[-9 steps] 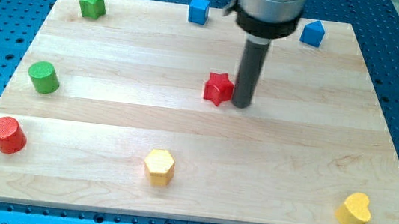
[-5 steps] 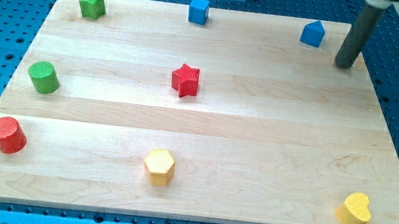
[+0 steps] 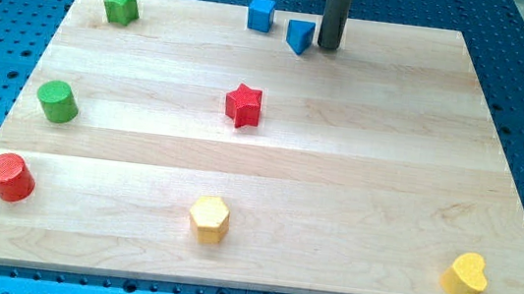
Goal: Push the blue triangle into the red star
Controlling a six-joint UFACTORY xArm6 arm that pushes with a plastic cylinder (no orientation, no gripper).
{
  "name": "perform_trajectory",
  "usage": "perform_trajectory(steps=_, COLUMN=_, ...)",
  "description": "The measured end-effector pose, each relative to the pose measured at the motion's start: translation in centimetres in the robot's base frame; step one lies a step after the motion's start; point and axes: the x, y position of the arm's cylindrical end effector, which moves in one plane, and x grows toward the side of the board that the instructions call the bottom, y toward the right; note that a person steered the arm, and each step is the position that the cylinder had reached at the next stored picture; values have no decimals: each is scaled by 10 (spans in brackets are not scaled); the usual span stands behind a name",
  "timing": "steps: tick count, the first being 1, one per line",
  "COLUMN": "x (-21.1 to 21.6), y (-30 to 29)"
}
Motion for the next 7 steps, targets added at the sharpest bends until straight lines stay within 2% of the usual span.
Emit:
perform_trajectory(steps=1, x=-4, y=-72)
perform_trajectory(steps=3, x=100, y=-172)
perform_trajectory(steps=4, x=89, y=-231)
perform_trajectory(steps=5, x=124, y=-268)
perform_trajectory(steps=7, x=120, y=-230)
